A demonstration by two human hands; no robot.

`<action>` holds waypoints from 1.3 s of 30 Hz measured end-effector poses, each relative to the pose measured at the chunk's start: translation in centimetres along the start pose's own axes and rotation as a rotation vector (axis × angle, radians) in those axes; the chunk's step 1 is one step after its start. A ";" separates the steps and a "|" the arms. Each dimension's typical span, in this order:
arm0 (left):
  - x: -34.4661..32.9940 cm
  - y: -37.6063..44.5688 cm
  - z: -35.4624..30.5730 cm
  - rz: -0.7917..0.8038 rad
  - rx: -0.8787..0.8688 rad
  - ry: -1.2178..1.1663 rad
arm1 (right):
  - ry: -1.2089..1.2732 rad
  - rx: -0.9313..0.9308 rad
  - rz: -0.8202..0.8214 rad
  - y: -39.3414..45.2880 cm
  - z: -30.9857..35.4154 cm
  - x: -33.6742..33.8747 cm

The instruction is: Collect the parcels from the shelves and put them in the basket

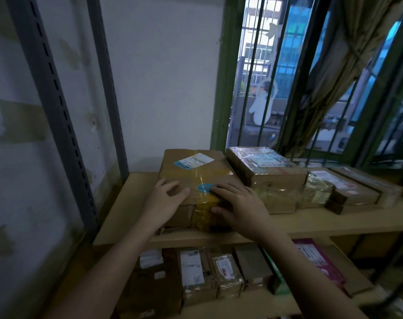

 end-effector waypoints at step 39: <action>-15.6 -1.8 -18.9 -0.256 0.235 -0.322 | 0.923 -0.686 -0.334 1.8 -21.7 11.2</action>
Point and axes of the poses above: each hand's wrist, its own y-axis towards the middle knuckle, its own x-axis out of the back of the hand, z = x × y, the point moved 3 cm from there along y, towards the middle knuckle, and after that the axes turned 13 degrees about -z, right-handed, at the moved point
